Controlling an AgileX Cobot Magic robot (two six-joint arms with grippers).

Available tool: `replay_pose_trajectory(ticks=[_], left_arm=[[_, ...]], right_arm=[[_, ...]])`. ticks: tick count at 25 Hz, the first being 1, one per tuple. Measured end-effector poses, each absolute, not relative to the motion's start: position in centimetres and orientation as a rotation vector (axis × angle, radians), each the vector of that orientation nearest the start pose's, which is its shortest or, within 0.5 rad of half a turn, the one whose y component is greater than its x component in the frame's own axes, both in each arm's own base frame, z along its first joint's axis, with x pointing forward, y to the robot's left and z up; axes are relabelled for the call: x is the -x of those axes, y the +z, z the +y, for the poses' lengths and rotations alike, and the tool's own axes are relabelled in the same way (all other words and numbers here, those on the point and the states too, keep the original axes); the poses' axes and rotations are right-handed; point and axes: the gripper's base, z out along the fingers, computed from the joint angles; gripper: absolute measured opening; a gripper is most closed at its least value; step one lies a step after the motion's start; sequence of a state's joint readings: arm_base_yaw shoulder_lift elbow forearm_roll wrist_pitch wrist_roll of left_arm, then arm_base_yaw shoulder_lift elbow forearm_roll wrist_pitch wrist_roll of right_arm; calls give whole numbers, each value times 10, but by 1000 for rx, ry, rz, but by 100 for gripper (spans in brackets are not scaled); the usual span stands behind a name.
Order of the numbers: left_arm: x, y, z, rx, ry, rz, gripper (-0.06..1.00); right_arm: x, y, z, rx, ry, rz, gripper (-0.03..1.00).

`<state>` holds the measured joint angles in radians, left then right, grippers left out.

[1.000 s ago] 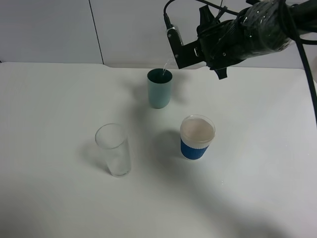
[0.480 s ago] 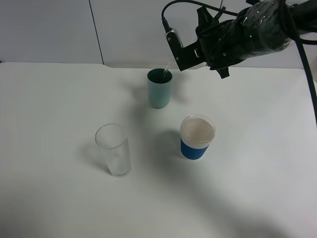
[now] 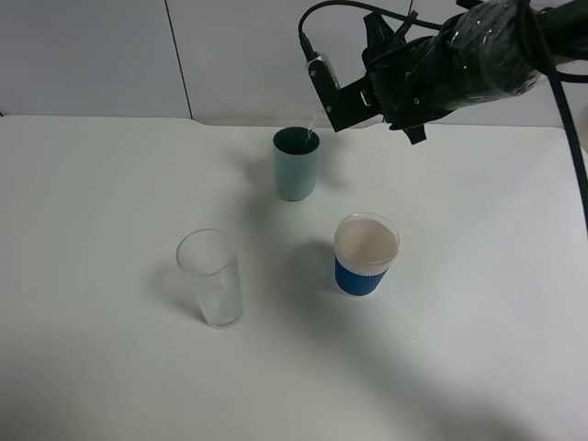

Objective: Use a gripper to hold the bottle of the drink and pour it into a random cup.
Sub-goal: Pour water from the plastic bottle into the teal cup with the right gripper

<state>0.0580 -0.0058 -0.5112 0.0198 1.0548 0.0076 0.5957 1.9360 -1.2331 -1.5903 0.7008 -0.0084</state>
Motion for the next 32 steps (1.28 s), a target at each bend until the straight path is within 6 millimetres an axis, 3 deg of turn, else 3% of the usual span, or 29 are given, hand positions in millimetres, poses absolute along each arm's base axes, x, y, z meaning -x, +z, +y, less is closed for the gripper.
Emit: replay_pose_trajectory(ticks=[32], left_arm=[[7,281,1,52,65,2021,98]], right_arm=[[-374,210,190,1933,-1367,1250,53]])
